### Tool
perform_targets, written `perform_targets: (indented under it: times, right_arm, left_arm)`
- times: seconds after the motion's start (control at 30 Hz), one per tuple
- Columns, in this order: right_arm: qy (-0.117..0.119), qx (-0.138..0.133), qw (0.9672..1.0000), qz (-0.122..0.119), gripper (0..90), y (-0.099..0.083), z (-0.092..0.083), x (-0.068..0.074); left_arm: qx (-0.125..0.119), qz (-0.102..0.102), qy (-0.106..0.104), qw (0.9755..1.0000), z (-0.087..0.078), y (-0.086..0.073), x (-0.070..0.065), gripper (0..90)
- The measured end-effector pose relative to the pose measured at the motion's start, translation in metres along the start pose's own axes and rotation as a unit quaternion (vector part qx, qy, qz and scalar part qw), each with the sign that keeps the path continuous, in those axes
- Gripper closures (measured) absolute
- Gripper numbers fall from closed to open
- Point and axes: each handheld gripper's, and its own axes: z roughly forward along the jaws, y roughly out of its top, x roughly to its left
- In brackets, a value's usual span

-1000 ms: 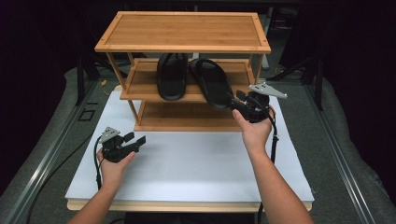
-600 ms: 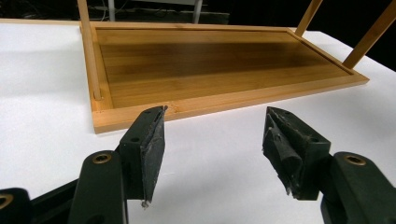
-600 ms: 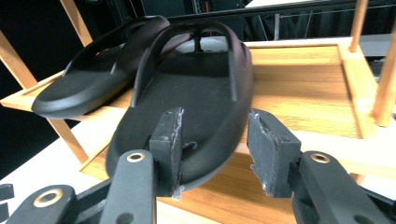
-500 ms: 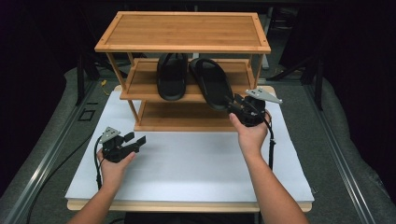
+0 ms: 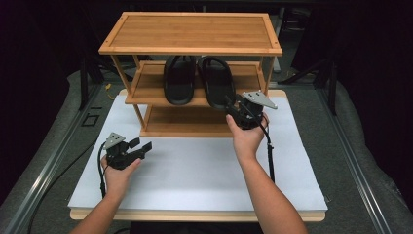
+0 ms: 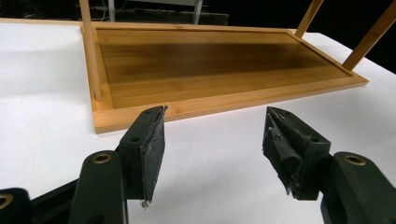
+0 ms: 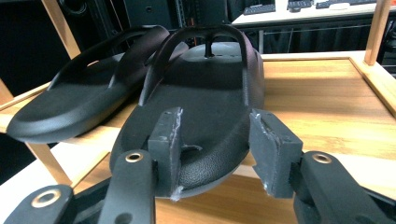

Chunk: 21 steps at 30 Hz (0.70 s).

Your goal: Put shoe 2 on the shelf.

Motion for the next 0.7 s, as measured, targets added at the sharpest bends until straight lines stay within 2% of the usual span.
perform_targets:
  times: [0.43, 0.5, 0.53, 0.63, 0.7]
  right_arm:
    - [-0.026, -0.030, 0.9992, 0.003, 55.9, -0.004, 0.020, 0.009]
    - [-0.028, -0.032, 0.9991, 0.006, 55.8, -0.005, 0.023, 0.012]
    - [-0.031, -0.033, 0.9989, 0.007, 55.8, -0.005, 0.025, 0.013]
    - [-0.035, -0.035, 0.9987, 0.007, 55.6, -0.005, 0.029, 0.015]
    - [-0.036, -0.031, 0.9989, 0.007, 55.5, -0.003, 0.029, 0.015]
  left_arm:
    - [-0.005, 0.007, 0.000, 1.0000, 0.002, 0.001, -0.004, 39.0]
    - [-0.007, 0.009, -0.006, 0.9999, 0.000, 0.005, -0.008, 38.7]
    - [-0.015, 0.010, -0.014, 0.9997, -0.002, 0.009, -0.013, 38.7]
    - [-0.029, 0.028, -0.027, 0.9988, -0.004, 0.021, -0.025, 38.8]
    - [-0.040, 0.035, -0.029, 0.9981, -0.005, 0.029, -0.031, 38.6]
